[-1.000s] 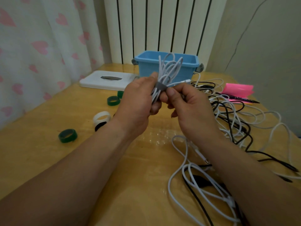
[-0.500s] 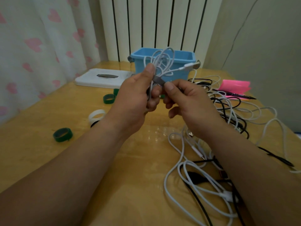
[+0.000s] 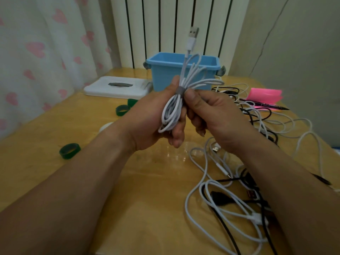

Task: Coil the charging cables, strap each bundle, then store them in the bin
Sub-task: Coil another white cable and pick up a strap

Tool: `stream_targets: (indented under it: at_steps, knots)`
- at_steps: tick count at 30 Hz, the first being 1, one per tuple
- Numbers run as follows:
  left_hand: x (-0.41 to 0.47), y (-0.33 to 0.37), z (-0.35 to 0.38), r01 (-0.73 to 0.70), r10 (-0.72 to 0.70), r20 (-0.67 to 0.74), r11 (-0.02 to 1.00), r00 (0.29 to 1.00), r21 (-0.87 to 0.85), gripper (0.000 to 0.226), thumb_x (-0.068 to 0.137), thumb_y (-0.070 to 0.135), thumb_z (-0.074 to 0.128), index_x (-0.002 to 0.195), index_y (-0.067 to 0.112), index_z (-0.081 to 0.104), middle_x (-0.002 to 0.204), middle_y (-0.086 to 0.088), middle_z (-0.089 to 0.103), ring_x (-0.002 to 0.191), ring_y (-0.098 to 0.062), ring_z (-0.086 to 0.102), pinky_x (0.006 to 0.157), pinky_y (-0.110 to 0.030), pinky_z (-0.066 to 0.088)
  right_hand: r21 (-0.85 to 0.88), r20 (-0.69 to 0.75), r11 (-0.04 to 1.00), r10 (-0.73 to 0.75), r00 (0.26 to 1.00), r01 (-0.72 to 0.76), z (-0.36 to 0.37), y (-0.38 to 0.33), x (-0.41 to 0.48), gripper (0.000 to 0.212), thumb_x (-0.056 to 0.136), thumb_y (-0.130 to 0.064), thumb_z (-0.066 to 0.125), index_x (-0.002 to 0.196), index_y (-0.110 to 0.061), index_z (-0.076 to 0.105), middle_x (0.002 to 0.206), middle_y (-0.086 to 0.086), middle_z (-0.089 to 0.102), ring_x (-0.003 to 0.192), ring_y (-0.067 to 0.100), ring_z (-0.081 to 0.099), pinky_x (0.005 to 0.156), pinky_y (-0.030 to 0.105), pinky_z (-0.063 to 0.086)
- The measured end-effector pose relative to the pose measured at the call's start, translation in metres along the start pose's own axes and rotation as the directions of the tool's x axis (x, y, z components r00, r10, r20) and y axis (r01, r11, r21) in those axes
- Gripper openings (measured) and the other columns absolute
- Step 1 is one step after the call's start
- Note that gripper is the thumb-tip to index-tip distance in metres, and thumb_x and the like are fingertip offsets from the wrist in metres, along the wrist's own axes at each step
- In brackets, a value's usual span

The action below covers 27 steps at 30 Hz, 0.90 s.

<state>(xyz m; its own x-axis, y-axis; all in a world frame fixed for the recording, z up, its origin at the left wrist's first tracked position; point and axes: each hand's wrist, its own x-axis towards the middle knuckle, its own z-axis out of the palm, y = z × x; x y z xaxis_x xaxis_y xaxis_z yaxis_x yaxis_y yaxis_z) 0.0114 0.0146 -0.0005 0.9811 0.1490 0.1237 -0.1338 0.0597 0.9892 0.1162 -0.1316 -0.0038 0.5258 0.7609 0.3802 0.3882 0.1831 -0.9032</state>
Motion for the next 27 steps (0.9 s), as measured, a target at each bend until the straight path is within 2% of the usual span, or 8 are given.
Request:
stream_targets:
  at_steps: [2, 5, 7, 10, 15, 19, 24, 27]
  knots:
    - [-0.002, 0.0, 0.001, 0.007, -0.002, -0.051, 0.995, 0.999, 0.104, 0.071, 0.106, 0.065, 0.039, 0.086, 0.004, 0.069, 0.07, -0.02, 0.058, 0.054, -0.033, 0.061, 0.056, -0.039, 0.053, -0.016, -0.007, 1.0, -0.005, 1.0, 0.005, 0.0, 0.0, 0.0, 0.045, 0.096, -0.049, 0.06, 0.074, -0.01, 0.062, 0.059, 0.007, 0.049, 0.052, 0.022, 0.044, 0.047, 0.033, 0.038]
    - [-0.001, 0.001, 0.006, -0.094, 0.14, -0.211, 0.972, 0.967, 0.214, 0.055, 0.114, 0.047, 0.043, 0.115, -0.003, 0.067, 0.079, -0.017, 0.068, 0.063, -0.027, 0.067, 0.059, -0.041, 0.061, -0.085, -0.05, 0.996, 0.007, 0.999, -0.012, 0.001, 0.002, 0.0, 0.046, 0.1, -0.046, 0.061, 0.073, -0.009, 0.063, 0.057, 0.007, 0.053, 0.051, 0.024, 0.045, 0.049, 0.033, 0.039]
    - [-0.002, 0.001, 0.008, -0.135, 0.203, -0.264, 0.957, 0.943, 0.256, 0.049, 0.116, 0.04, 0.042, 0.113, -0.002, 0.069, 0.08, -0.017, 0.072, 0.067, -0.029, 0.069, 0.068, -0.05, 0.064, -0.147, -0.093, 0.989, -0.008, 0.996, -0.006, 0.003, 0.004, 0.0, 0.047, 0.104, -0.042, 0.061, 0.071, -0.01, 0.063, 0.055, 0.004, 0.055, 0.049, 0.019, 0.047, 0.051, 0.03, 0.039]
    - [-0.003, -0.001, 0.01, -0.066, 0.124, -0.258, 0.973, 0.958, 0.222, 0.061, 0.114, 0.052, 0.037, 0.108, 0.005, 0.075, 0.088, -0.016, 0.077, 0.079, -0.032, 0.074, 0.081, -0.055, 0.064, -0.176, -0.166, 0.984, -0.014, 0.986, -0.016, 0.005, 0.005, 0.001, 0.044, 0.105, -0.038, 0.062, 0.066, -0.018, 0.062, 0.05, -0.008, 0.053, 0.044, 0.005, 0.046, 0.05, 0.02, 0.038]
    - [0.004, -0.008, 0.018, -0.112, 0.193, -0.311, 0.959, 0.931, 0.259, 0.044, 0.116, 0.044, 0.043, 0.108, 0.006, 0.065, 0.084, -0.009, 0.066, 0.069, -0.019, 0.063, 0.064, -0.035, 0.058, -0.019, -0.134, 0.995, 0.094, 0.987, -0.098, 0.002, 0.001, -0.001, 0.044, 0.109, -0.04, 0.054, 0.081, -0.007, 0.064, 0.061, 0.006, 0.052, 0.053, 0.017, 0.045, 0.048, 0.029, 0.039]
    - [0.007, -0.012, 0.02, -0.181, 0.252, -0.341, 0.957, 0.906, 0.225, 0.043, 0.117, 0.041, 0.041, 0.109, 0.006, 0.064, 0.08, -0.008, 0.063, 0.065, -0.017, 0.058, 0.058, -0.031, 0.052, 0.138, -0.089, 0.981, 0.149, 0.985, -0.136, 0.005, 0.002, 0.0, 0.052, 0.108, -0.048, 0.052, 0.07, -0.013, 0.06, 0.058, 0.009, 0.047, 0.05, 0.02, 0.039, 0.046, 0.027, 0.034]
    - [0.008, -0.011, 0.02, -0.228, 0.254, -0.303, 0.966, 0.919, 0.118, 0.043, 0.117, 0.039, 0.039, 0.106, 0.004, 0.061, 0.076, -0.013, 0.06, 0.058, -0.023, 0.053, 0.051, -0.033, 0.046, 0.092, -0.132, 0.985, 0.157, 0.979, -0.146, 0.009, 0.009, 0.003, 0.059, 0.098, -0.064, 0.055, 0.073, -0.011, 0.061, 0.059, 0.011, 0.048, 0.046, 0.016, 0.034, 0.047, 0.026, 0.027]
    - [0.008, -0.008, 0.014, -0.193, 0.194, -0.213, 0.981, 0.958, 0.026, 0.049, 0.116, 0.043, 0.038, 0.109, 0.002, 0.063, 0.071, -0.013, 0.061, 0.052, -0.027, 0.054, 0.054, -0.037, 0.045, -0.004, -0.16, 0.997, 0.075, 0.984, -0.077, 0.012, 0.013, 0.002, 0.077, 0.082, -0.082, 0.058, 0.088, -0.005, 0.063, 0.071, 0.026, 0.06, 0.055, 0.022, 0.05, 0.054, 0.034, 0.041]
